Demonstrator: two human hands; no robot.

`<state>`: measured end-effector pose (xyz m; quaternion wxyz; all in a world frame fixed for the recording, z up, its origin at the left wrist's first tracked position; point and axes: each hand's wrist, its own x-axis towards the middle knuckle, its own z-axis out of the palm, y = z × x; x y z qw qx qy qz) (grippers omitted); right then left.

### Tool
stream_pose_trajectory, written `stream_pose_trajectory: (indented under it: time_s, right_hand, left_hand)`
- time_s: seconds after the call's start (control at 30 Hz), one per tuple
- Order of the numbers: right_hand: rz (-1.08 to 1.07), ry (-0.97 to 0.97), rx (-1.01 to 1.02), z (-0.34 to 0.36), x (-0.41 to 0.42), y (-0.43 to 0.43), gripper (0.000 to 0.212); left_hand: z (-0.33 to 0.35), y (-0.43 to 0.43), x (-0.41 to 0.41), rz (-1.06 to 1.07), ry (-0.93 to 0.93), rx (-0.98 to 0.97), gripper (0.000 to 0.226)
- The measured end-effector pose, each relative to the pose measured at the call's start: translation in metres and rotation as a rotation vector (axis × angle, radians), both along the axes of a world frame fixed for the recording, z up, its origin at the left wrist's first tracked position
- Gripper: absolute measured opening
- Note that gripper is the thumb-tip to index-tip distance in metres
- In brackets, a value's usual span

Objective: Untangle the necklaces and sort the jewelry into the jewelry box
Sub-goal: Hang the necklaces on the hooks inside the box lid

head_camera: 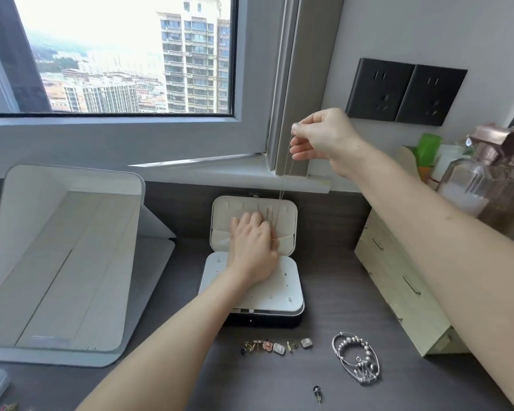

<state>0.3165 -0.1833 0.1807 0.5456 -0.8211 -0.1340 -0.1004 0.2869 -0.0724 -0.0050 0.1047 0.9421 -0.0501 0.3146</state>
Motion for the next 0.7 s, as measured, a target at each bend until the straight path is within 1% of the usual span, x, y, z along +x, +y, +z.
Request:
stream_pose_trajectory:
  time_s: [0.2, 0.33, 0.47, 0.57, 0.7]
  right_hand:
    - [0.032, 0.007, -0.335, -0.023, -0.002, 0.001, 0.016]
    - [0.032, -0.048, -0.507, -0.043, -0.004, 0.007, 0.01]
    - [-0.013, -0.165, -0.775, -0.066, -0.009, 0.009, 0.015]
    - [-0.071, -0.263, -0.868, -0.085, -0.006, 0.009, 0.013]
    - [-0.159, -0.427, -0.958, -0.11, -0.006, 0.007, 0.017]
  left_hand:
    - [0.0, 0.001, -0.003, 0.002, -0.085, 0.024, 0.013]
    - [-0.001, 0.001, -0.003, 0.005, -0.093, 0.028, 0.015]
    - [-0.002, 0.001, -0.002, 0.003, -0.081, 0.006, 0.014]
    - [-0.002, 0.001, -0.002, -0.003, -0.082, -0.014, 0.017]
    - [-0.005, 0.003, -0.001, -0.024, -0.108, -0.044, 0.016]
